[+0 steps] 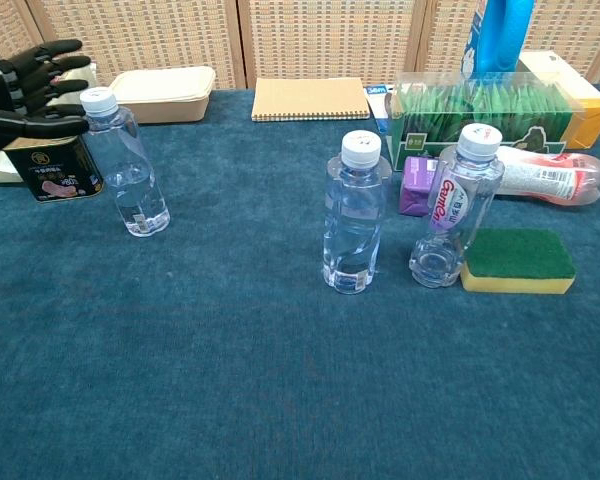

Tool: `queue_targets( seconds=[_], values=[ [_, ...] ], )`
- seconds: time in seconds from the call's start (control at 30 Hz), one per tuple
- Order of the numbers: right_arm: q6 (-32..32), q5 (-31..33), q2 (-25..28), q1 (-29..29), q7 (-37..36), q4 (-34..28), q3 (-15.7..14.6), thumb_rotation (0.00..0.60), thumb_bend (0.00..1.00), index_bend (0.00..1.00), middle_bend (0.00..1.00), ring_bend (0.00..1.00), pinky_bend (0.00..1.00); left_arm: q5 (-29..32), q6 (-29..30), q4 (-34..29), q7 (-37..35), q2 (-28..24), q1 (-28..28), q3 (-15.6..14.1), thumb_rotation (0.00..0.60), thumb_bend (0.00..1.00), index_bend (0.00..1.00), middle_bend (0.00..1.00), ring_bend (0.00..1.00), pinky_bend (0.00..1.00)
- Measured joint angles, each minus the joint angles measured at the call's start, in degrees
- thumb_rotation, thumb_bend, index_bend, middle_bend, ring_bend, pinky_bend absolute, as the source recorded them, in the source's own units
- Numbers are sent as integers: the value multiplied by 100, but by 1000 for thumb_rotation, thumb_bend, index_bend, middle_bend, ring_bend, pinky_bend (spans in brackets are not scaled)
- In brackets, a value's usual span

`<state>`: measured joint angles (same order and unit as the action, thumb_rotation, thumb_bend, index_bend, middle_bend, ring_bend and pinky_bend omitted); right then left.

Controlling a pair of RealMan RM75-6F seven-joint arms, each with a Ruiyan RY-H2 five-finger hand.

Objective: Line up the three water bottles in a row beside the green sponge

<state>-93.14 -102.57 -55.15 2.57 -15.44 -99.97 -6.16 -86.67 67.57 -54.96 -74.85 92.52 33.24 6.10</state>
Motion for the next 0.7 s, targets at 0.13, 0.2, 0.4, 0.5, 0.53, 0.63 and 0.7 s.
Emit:
queue_targets(
  seconds=[0.13,0.2,0.4,0.5,0.53,0.63,0.7],
  values=[
    [19,4,1,-9,7,-6,-4,600,0,85,1,0,0,-31,-88,95,54,152,68,-42,600,114,0,0,0,112],
    [22,5,4,-12,-1,-6,-7,600,0,85,1,0,0,-33,-129,147,140,223,87,-63,600,114,0,0,0,112],
    [-15,-30,23,-1,-38,-9,-25,600,0,86,1,0,0,33,-302,373,105,476,145,-71,600,116,0,0,0,112],
    [-13,-28,32,-6,-60,-4,-28,600,0,85,1,0,0,43,-417,575,35,627,189,-89,600,137,0,0,0,112],
    [-7,-19,33,-9,-66,-3,-26,600,0,85,1,0,0,42,-431,629,22,670,200,-95,600,161,0,0,0,115],
    [12,4,45,-22,-104,-1,-23,600,0,85,1,0,0,54,-464,809,40,840,224,-101,600,243,0,2,0,157],
    [8,2,53,-25,-129,0,-23,600,0,85,1,0,0,63,-507,911,43,942,246,-106,600,302,4,44,22,212]
  ],
)
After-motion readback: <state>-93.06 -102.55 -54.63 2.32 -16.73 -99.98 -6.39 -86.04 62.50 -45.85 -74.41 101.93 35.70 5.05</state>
